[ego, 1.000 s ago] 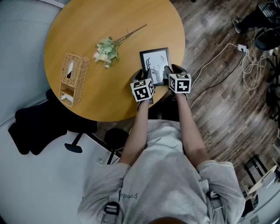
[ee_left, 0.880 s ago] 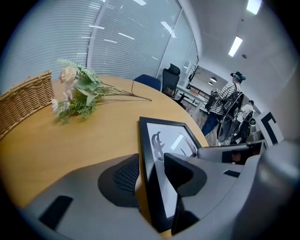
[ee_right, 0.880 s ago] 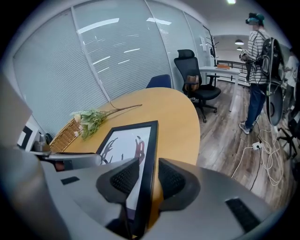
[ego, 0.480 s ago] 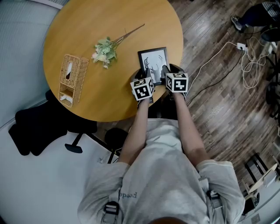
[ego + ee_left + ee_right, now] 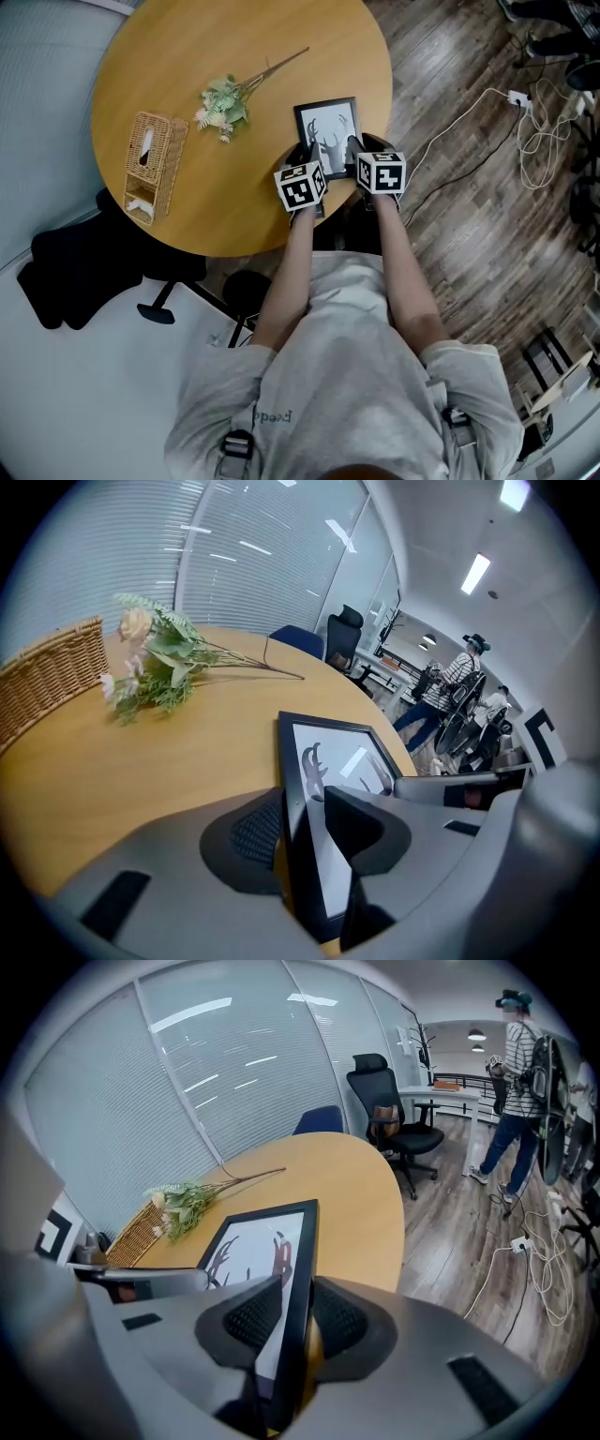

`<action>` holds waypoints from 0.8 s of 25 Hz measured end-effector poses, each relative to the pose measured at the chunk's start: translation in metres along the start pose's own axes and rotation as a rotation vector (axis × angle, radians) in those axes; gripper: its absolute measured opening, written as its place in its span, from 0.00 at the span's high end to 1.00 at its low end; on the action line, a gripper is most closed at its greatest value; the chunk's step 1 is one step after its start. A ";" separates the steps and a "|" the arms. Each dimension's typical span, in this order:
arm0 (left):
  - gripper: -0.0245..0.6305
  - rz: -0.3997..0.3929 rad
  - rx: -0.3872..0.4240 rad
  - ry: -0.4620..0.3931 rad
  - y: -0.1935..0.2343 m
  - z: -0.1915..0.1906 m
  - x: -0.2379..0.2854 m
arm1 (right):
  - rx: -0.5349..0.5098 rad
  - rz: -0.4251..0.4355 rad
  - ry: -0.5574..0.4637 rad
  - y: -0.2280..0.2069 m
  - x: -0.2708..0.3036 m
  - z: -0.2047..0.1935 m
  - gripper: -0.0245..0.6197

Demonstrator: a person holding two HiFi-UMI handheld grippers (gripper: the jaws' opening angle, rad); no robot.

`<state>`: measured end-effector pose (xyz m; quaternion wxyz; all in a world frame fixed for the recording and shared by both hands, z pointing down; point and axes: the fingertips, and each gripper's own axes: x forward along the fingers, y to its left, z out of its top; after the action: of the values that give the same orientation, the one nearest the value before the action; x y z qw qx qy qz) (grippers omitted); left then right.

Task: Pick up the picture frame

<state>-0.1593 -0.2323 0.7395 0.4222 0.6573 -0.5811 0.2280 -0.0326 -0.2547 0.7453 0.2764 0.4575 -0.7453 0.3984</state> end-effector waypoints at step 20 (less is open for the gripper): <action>0.81 -0.071 -0.059 0.012 0.009 0.001 -0.001 | 0.030 0.025 0.001 -0.004 -0.001 0.000 0.84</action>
<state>-0.1680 -0.2319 0.7407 0.4529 0.6633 -0.5613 0.1997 -0.0286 -0.2555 0.7457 0.2648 0.4523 -0.7448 0.4130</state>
